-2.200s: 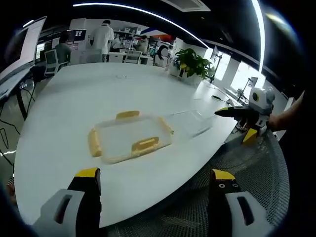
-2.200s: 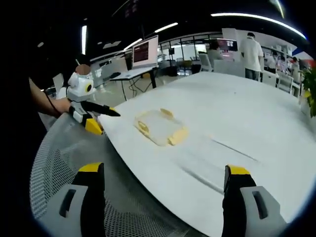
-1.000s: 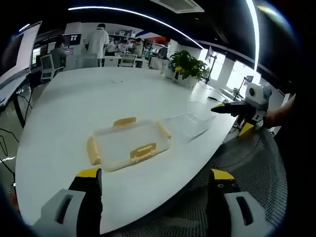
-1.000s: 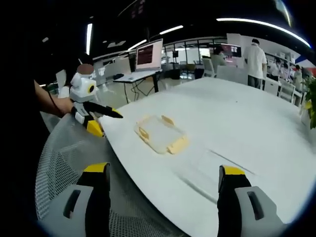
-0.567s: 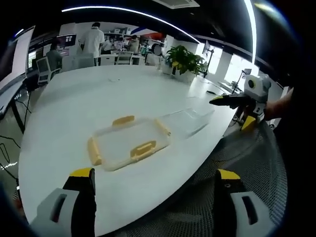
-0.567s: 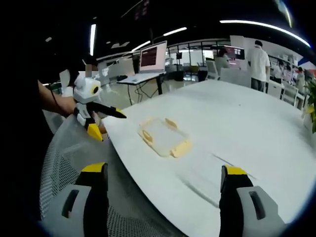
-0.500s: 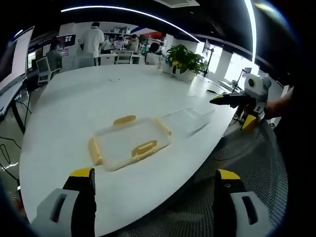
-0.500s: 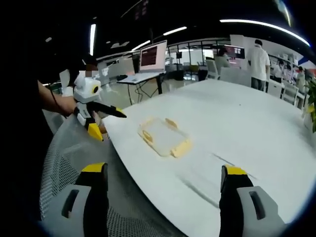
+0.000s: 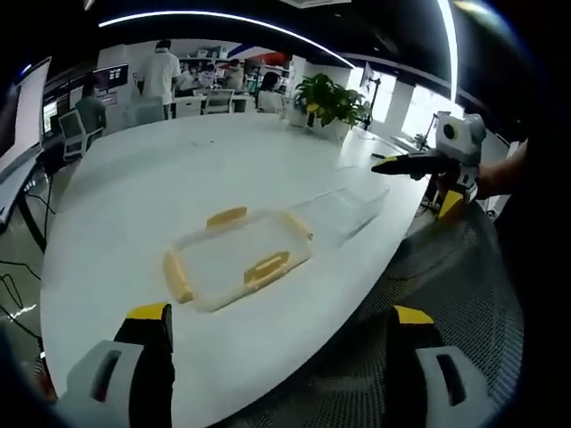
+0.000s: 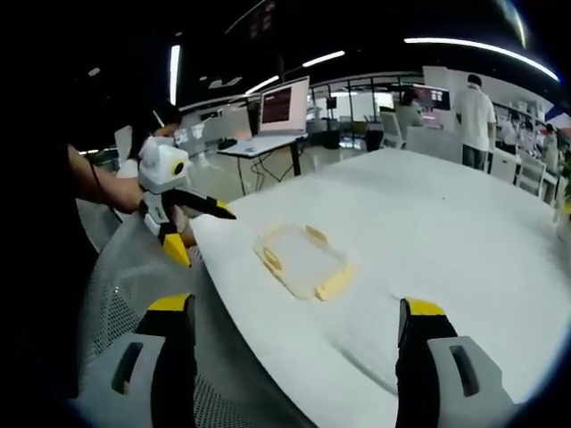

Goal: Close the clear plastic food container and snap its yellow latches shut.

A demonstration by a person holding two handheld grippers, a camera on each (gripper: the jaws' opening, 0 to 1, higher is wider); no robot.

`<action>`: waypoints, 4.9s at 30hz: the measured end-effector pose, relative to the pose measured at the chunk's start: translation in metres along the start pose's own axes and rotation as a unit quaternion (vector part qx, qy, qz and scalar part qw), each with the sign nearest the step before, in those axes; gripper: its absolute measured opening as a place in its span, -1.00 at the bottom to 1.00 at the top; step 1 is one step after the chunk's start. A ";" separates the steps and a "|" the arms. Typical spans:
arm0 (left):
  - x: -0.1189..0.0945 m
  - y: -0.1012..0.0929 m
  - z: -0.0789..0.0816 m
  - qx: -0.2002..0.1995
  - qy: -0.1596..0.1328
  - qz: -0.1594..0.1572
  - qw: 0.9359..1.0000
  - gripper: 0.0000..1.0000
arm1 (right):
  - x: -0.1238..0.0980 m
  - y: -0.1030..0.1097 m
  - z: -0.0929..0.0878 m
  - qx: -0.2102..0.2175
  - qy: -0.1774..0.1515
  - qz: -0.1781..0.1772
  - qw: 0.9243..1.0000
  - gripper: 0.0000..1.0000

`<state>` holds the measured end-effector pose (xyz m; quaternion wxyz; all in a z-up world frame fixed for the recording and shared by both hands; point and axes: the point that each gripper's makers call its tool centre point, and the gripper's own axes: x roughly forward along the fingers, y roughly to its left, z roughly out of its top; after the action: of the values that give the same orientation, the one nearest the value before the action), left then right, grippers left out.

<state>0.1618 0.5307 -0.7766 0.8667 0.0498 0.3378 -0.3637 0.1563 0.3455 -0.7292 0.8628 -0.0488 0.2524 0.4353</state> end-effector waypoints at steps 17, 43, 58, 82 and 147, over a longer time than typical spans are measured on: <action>0.007 0.021 0.000 0.036 0.020 0.000 0.999 0.88 | 0.015 -0.008 0.011 -0.020 0.014 0.013 1.000 0.76; 0.015 0.038 -0.012 0.089 0.088 -0.021 0.992 0.76 | 0.042 -0.012 0.005 -0.061 0.051 0.044 0.996 0.69; 0.026 0.052 -0.005 0.104 0.101 -0.021 0.989 0.79 | 0.059 -0.019 0.006 -0.077 0.071 0.060 0.993 0.67; 0.037 0.066 -0.002 0.099 0.114 -0.033 0.988 0.67 | 0.082 -0.021 0.009 -0.104 0.084 0.070 0.989 0.65; 0.064 0.096 -0.010 0.210 0.221 -0.108 0.946 0.45 | 0.128 -0.046 -0.027 -0.198 0.235 0.099 0.946 0.35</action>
<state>0.2525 0.5660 -0.8390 0.6959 0.2732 0.4397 -0.4977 0.2447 0.4016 -0.8203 0.7047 -0.2944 0.3605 0.5355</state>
